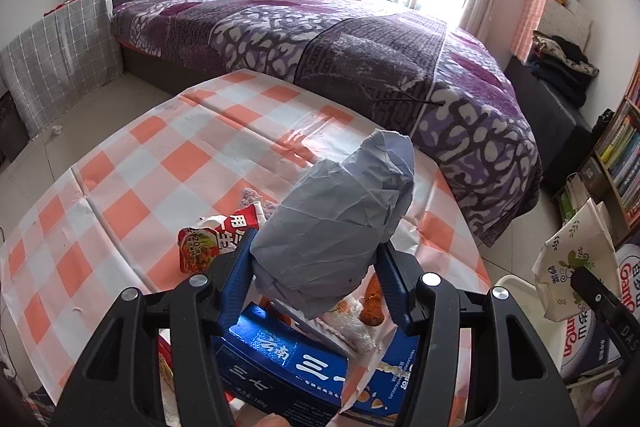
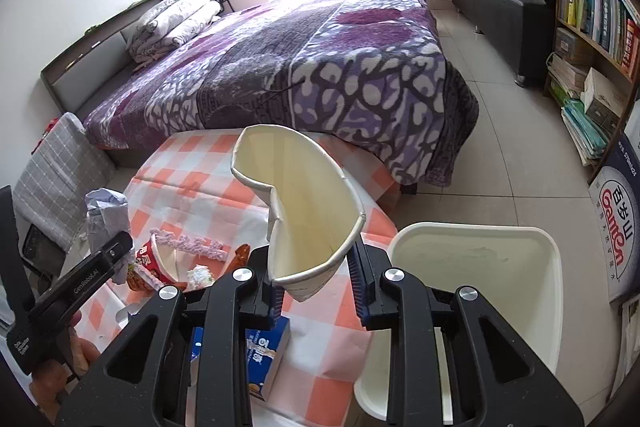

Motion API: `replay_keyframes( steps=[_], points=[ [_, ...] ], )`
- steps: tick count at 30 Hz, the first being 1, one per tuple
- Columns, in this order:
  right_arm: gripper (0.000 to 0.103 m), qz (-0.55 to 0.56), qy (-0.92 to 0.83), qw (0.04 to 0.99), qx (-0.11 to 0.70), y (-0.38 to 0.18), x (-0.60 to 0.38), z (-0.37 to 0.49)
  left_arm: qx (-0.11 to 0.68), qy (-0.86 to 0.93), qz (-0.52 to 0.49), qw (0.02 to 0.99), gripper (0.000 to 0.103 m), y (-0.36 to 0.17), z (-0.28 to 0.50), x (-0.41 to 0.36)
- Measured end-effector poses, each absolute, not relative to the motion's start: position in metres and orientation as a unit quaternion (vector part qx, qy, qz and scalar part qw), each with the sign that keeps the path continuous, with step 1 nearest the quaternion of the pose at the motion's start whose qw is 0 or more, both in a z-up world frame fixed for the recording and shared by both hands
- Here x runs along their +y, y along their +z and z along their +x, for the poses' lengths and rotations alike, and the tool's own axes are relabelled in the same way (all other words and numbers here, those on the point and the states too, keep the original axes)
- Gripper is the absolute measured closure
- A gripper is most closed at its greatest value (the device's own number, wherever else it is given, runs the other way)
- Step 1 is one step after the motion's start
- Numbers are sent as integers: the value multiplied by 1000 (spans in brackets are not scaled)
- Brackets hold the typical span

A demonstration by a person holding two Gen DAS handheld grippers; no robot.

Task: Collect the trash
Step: 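Grasp the crumpled white bag with the left tool while the right tool carries the cup, then drop the white paper cup into the white bin with the right tool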

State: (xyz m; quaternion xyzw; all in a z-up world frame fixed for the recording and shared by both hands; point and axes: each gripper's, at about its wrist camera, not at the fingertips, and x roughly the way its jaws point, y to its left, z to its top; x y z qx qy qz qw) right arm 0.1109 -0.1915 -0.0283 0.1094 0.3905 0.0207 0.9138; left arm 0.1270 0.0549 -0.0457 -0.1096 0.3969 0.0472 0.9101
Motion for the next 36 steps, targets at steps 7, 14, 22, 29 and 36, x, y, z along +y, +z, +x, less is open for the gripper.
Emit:
replay_keyframes(
  steps=[7, 14, 22, 29, 36],
  points=[
    [77, 122, -9, 907, 402, -33, -229, 102, 400, 21, -91, 912, 47, -44, 120, 25],
    [77, 136, -42, 895, 424, -43, -266, 91, 409, -20, -52, 911, 47, -51, 110, -17],
    [53, 146, -86, 881, 442, -52, -304, 79, 431, -82, -10, 899, 47, -68, 98, -74],
    [33, 200, -138, 875, 420, -45, -352, 66, 464, -135, -11, 875, 46, -90, 90, -134],
    [21, 245, -159, 877, 382, -26, -389, 54, 494, -179, 0, 851, 46, -101, 86, -189]
  ],
)
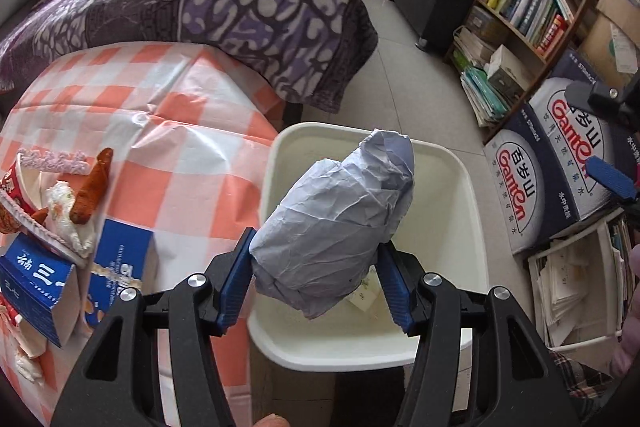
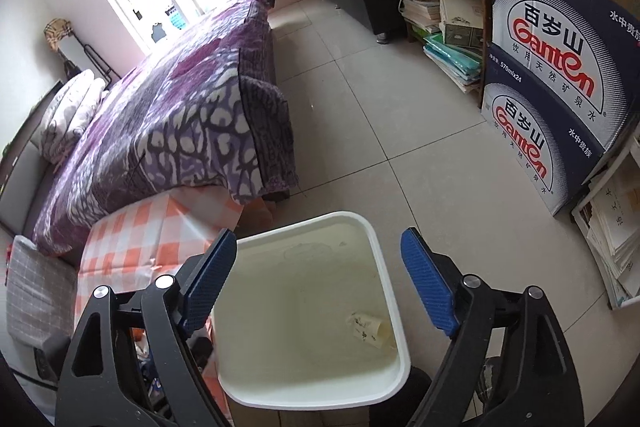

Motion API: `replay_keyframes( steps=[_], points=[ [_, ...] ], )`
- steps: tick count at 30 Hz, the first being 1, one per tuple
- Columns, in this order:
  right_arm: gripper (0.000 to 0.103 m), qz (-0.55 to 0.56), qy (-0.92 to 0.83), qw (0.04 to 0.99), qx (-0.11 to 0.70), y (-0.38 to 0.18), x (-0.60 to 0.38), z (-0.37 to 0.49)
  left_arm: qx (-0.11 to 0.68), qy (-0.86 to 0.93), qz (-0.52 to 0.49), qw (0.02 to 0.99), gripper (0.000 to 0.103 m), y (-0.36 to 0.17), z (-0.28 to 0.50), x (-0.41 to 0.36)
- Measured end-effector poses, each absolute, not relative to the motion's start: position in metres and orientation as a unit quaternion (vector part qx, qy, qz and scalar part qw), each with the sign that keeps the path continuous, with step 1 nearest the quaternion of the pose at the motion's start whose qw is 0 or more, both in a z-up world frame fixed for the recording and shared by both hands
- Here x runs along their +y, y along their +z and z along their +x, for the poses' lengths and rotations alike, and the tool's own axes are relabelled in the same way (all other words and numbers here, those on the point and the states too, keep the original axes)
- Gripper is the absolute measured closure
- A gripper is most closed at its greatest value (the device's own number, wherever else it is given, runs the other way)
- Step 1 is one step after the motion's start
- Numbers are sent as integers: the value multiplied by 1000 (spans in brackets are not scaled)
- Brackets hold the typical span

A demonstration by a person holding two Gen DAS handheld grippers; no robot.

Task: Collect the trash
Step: 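Drop the white paper cup into the white bin with the right tool, then release the white bag into the bin with the left tool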

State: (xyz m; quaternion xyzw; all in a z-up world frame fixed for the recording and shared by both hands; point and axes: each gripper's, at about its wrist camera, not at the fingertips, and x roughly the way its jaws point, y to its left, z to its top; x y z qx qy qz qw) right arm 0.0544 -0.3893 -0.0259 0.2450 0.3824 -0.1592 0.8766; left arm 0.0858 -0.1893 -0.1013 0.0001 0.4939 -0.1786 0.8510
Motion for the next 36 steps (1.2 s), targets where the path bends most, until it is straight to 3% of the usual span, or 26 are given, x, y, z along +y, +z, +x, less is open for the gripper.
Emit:
replay_keyframes(
  steps=[7, 11, 17, 29, 36],
  points=[
    [18, 287, -170, 870, 364, -19, -422, 42, 517, -213, -5, 829, 42, -106, 82, -232],
    [18, 303, -169, 868, 356, -17, -430, 38, 516, -220, 0, 828, 27, -102, 79, -244],
    [16, 303, -156, 873, 348, -9, -424, 37, 500, -201, 17, 842, 23, -91, 74, -235],
    [14, 170, -116, 899, 386, -16, -332, 57, 481, -53, 32, 875, 21, -92, 54, -131],
    [14, 85, -60, 894, 436, -38, -262, 73, 512, 33, 3, 858, 20, -110, 33, -46]
  ],
)
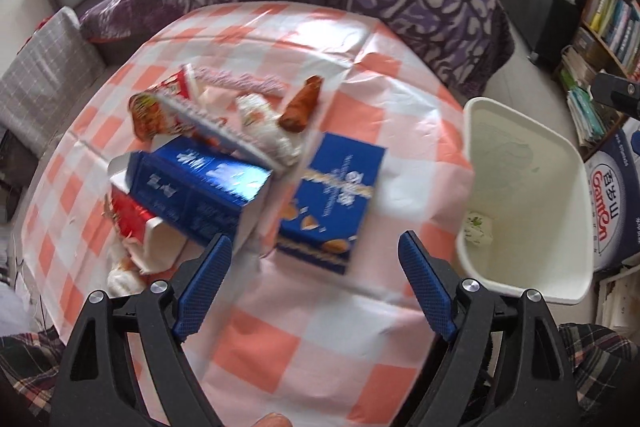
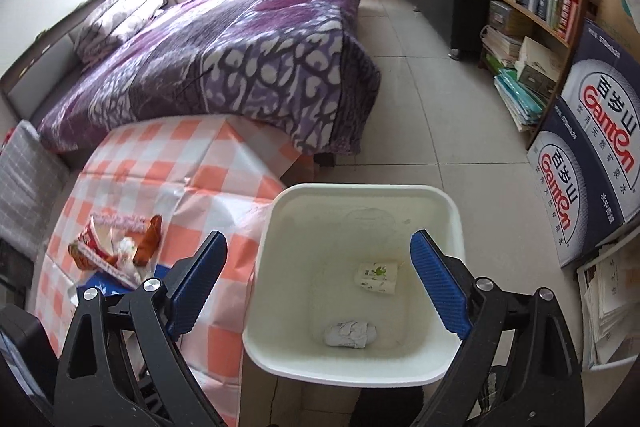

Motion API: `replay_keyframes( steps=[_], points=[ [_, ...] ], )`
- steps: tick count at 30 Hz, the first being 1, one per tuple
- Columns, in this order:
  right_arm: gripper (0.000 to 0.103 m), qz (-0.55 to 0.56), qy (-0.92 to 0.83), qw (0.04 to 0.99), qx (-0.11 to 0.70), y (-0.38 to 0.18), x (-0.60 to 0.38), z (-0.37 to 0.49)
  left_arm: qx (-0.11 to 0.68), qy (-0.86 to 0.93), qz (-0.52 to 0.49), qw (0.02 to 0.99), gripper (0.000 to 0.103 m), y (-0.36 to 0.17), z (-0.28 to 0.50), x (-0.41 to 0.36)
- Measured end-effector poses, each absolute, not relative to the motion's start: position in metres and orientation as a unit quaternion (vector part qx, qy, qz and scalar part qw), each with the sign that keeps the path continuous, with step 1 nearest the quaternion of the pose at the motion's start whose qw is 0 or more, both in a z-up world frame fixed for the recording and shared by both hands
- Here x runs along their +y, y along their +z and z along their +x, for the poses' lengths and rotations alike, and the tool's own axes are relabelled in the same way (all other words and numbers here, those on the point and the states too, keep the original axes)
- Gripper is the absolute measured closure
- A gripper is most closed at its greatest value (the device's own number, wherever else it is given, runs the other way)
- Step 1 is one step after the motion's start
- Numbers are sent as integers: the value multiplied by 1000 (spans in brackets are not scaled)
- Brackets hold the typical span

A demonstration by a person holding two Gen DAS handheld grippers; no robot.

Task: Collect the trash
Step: 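Release the white bag into the bin with the left tool, then grasp the wrapped white food bag with the left tool while the right tool grasps the red noodle packet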

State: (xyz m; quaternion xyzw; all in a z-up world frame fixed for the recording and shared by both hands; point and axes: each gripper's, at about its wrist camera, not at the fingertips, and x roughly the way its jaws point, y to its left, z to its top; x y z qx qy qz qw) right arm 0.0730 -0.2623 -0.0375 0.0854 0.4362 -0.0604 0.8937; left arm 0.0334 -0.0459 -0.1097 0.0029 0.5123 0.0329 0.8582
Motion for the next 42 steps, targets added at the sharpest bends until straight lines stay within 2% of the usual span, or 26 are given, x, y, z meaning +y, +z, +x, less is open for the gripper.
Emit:
replay_keyframes(
  steps=[12, 17, 22, 27, 36, 38, 39, 40, 41, 42],
  points=[
    [14, -17, 43, 882, 470, -54, -161, 87, 588, 138, -4, 797, 20, -151, 21, 75],
    [13, -96, 110, 873, 466, -63, -109, 86, 618, 114, -41, 776, 20, -158, 26, 109],
    [12, -158, 183, 855, 458, -72, -63, 79, 647, 98, -13, 756, 20, -171, 32, 133],
    [12, -246, 243, 832, 434, -84, -18, 64, 667, 72, -76, 738, 20, -178, 45, 177],
    [12, -330, 275, 795, 430, -112, 27, 59, 680, 26, -54, 731, 20, -177, 50, 186],
    [14, -330, 276, 792, 433, -116, 31, 64, 682, 17, -41, 730, 24, -177, 52, 177],
    [19, -329, 276, 791, 436, -118, 33, 66, 681, 16, -34, 731, 28, -177, 51, 173],
    [29, -326, 278, 788, 443, -120, 34, 70, 680, 15, -31, 732, 29, -177, 50, 171],
    [36, -320, 282, 783, 452, -123, 35, 73, 678, 13, -34, 734, 34, -177, 50, 171],
    [52, -311, 287, 779, 463, -126, 36, 75, 675, 13, -38, 737, 41, -175, 50, 172]
  ],
)
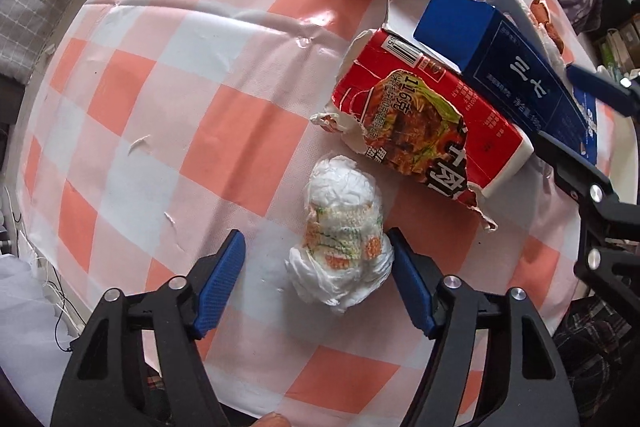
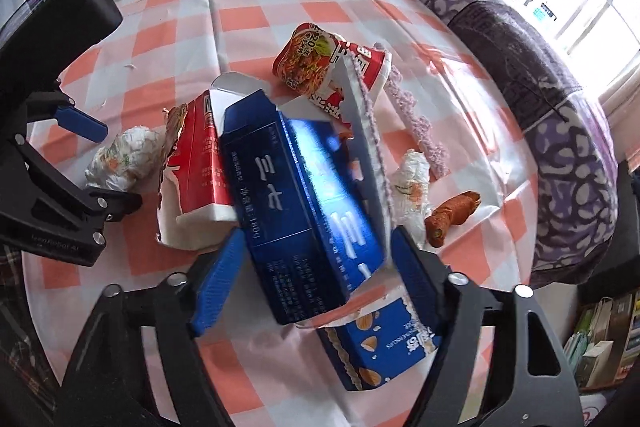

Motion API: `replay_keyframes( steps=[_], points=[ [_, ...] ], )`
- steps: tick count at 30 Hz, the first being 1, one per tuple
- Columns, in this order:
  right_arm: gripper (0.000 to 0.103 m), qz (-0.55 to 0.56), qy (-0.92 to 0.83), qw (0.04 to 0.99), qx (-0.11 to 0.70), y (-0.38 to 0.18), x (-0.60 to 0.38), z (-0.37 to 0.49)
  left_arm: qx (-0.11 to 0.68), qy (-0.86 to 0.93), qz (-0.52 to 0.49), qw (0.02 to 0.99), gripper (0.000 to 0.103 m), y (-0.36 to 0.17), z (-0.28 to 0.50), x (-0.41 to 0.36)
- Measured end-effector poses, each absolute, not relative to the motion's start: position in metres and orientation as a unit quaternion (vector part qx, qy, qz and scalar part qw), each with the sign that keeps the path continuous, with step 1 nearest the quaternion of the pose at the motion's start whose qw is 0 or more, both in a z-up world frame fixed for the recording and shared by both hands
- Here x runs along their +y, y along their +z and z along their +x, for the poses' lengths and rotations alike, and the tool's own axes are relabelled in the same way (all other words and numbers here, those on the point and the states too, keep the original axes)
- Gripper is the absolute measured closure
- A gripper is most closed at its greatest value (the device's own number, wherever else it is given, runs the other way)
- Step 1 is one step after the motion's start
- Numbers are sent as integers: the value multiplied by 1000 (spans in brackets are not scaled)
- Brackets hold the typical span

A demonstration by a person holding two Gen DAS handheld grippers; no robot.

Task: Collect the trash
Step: 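Grasp the wrapped white food bag with the left tool while the right tool grasps the red noodle packet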

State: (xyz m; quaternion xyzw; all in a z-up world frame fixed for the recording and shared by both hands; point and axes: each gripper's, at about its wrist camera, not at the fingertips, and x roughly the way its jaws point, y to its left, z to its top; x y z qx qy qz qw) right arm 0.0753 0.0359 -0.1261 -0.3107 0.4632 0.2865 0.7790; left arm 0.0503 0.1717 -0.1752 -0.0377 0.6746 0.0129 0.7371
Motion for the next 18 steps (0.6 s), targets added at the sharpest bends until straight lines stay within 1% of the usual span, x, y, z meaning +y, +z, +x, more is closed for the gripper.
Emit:
replay_keyframes(
  steps=[1, 2, 3, 5, 6, 7, 12, 14, 15, 16, 17, 18],
  points=[
    [68, -300, 291, 774, 476, -129, 36, 78, 671, 13, -42, 740, 45, -173, 50, 171],
    [76, -296, 286, 774, 481, -131, 36, 80, 669, 14, -46, 742, 55, -173, 55, 172],
    [88, -290, 288, 774, 484, -131, 36, 82, 667, 16, -52, 743, 65, -172, 55, 172],
    [93, -268, 295, 776, 489, -127, 34, 84, 665, 19, -64, 744, 68, -171, 57, 174],
    [99, -255, 298, 779, 490, -123, 33, 85, 665, 20, -69, 744, 68, -171, 58, 176],
    [102, -245, 300, 781, 489, -121, 31, 86, 663, 21, -74, 745, 69, -173, 59, 182],
    [102, -217, 297, 787, 495, -114, 26, 88, 649, 36, -92, 754, 69, -166, 59, 202],
    [99, -209, 306, 787, 493, -110, 24, 88, 644, 35, -99, 758, 69, -160, 59, 206],
    [94, -210, 314, 787, 488, -107, 24, 86, 641, 35, -102, 760, 69, -157, 59, 208],
    [71, -207, 324, 784, 487, -104, 25, 84, 638, 37, -105, 762, 69, -151, 58, 209],
    [56, -197, 334, 783, 487, -102, 26, 83, 634, 39, -108, 765, 69, -147, 56, 212],
    [37, -188, 339, 787, 480, -99, 28, 81, 631, 41, -112, 767, 69, -144, 56, 214]
  ],
)
